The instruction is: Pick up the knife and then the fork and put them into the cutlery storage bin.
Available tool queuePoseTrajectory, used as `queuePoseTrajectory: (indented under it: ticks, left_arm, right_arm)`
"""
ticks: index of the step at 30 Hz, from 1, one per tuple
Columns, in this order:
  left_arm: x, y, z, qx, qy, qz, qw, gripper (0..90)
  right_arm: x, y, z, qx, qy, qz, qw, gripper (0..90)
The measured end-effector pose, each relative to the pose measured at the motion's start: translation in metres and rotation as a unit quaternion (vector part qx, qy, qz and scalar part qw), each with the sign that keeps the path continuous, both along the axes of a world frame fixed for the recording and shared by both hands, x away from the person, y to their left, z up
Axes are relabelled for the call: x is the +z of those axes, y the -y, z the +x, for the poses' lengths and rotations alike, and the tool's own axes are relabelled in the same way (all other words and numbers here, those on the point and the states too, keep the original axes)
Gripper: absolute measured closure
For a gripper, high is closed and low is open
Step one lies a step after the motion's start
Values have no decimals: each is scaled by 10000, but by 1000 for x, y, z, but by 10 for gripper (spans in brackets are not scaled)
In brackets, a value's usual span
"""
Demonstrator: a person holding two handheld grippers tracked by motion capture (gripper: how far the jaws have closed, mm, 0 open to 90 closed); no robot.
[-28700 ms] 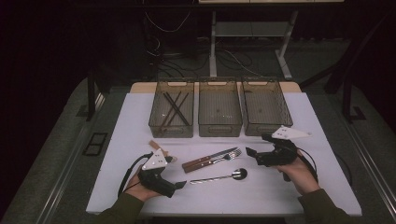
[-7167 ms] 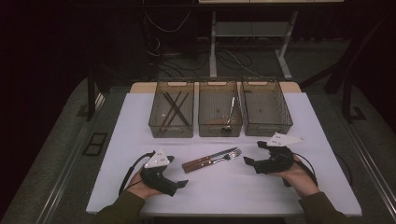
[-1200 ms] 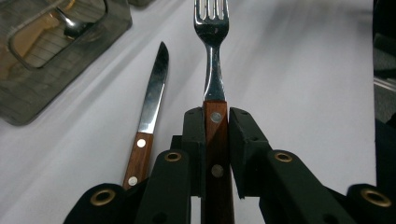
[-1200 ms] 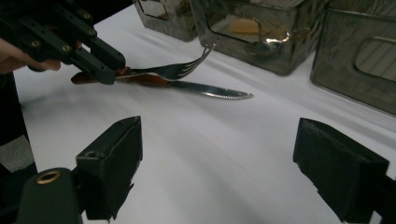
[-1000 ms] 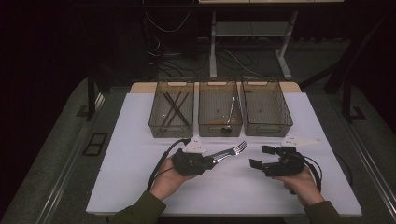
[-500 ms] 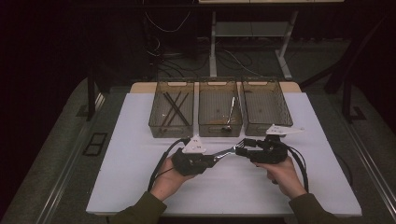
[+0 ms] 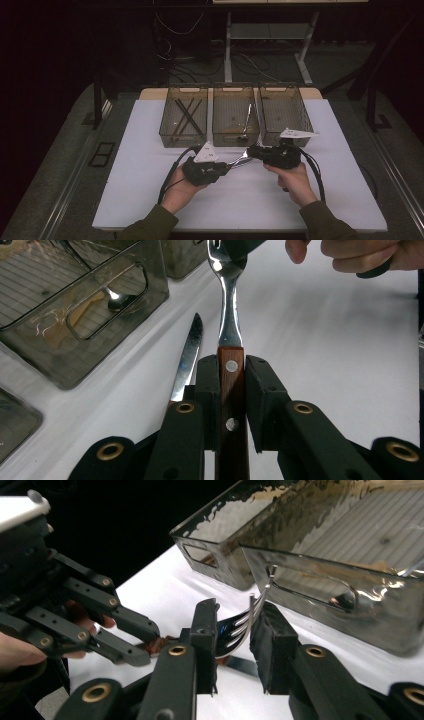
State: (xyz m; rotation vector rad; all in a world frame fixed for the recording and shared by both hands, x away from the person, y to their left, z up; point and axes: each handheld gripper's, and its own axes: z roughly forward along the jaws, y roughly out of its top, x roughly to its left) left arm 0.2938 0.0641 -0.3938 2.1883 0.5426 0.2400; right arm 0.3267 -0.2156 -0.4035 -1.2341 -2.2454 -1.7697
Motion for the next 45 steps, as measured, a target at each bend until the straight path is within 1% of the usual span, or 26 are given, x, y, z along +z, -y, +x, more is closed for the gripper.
queuePoseTrajectory:
  ticks: [1, 3, 4, 7, 8, 10, 12, 15, 16, 19, 21, 22, 24, 26, 27, 30, 31, 32, 34, 35, 37, 40, 41, 45]
  left_arm:
    - [-1, 0, 0, 19, -24, -37, 10000, 766]
    - [-2, 1, 1, 15, -40, -40, 10000, 766]
    - [-2, 1, 1, -4, -41, -15, 10000, 766]
    - [-3, 1, 2, -6, -76, -82, 9999, 765]
    - [-4, 1, 3, -2, -99, -152, 9998, 764]
    - [-5, 2, 3, 0, -113, -206, 9997, 763]
    - [-5, 3, 3, -67, -103, -161, 9998, 760]
    - [-6, 6, 2, -77, -131, -269, 9995, 752]
    - [-6, 6, 3, -124, -101, -227, 9996, 750]
    - [-8, 6, 3, -171, -129, -303, 9993, 745]
    - [-9, 7, 3, -208, -153, -327, 9991, 730]
    - [-9, 8, 3, -220, -133, -310, 9992, 717]
    - [-11, 8, 2, -204, -134, -324, 9992, 663]
    - [-11, 6, 3, -204, -152, -397, 9989, 629]
    - [-12, 5, 3, -208, -126, -402, 9989, 604]
    - [-12, -1, 3, -232, -130, -480, 9985, 553]
    - [-13, -3, 2, -249, -110, -459, 9986, 539]
    - [-13, -5, 2, -271, -52, -393, 9988, 537]
    - [-14, -11, 3, -270, -54, -424, 9987, 512]
    - [-15, -14, 3, -244, -103, -487, 9985, 503]
    - [-14, -20, 3, -206, -117, -556, 9982, 479]
    - [-15, -30, -1, -173, -70, -608, 9980, 437]
    - [-15, -35, -2, -175, -58, -571, 9982, 423]
    - [-20, -52, -7, -31, -69, -640, 9979, 369]
  right_arm:
    - [1, -1, 1, 11, -5, 38, 10000, 755]
    - [2, -2, 2, 19, 30, 76, 10000, 782]
    - [3, -2, 3, 23, 17, 117, 9999, 795]
    - [7, -3, 5, 43, -52, 150, 9999, 817]
    - [9, -3, 5, 45, -29, 133, 9999, 820]
    - [10, -3, 5, 45, 38, 94, 9999, 826]
    - [12, -3, 4, 42, 81, 82, 9999, 834]
    - [14, -2, 3, 50, 113, 191, 9997, 859]
    - [16, -2, 3, 63, 141, 175, 9997, 861]
    - [17, -3, 2, 63, 218, 152, 9996, 863]
    - [17, -2, 2, 79, 223, 163, 9996, 865]
    - [17, -2, 2, 83, 222, 162, 9996, 865]
    - [18, -2, 1, 75, 247, 147, 9996, 866]
    - [19, -1, 0, 58, 263, 148, 9995, 867]
    - [20, -1, 0, 53, 260, 149, 9995, 867]
    - [20, 2, 0, 36, 264, 136, 9996, 867]
    - [21, 3, 0, 7, 259, 120, 9996, 866]
    - [21, 4, 0, -15, 267, 65, 9996, 867]
    - [21, 8, 1, -53, 252, 27, 9997, 867]
    - [22, 10, 1, -95, 249, -7, 9996, 867]
    - [23, 14, 1, -161, 247, -35, 9996, 867]
    - [26, 20, 2, -245, 252, -52, 9994, 868]
    - [26, 22, 2, -270, 287, -98, 9992, 868]
    - [30, 31, 2, -367, 313, -162, 9987, 868]
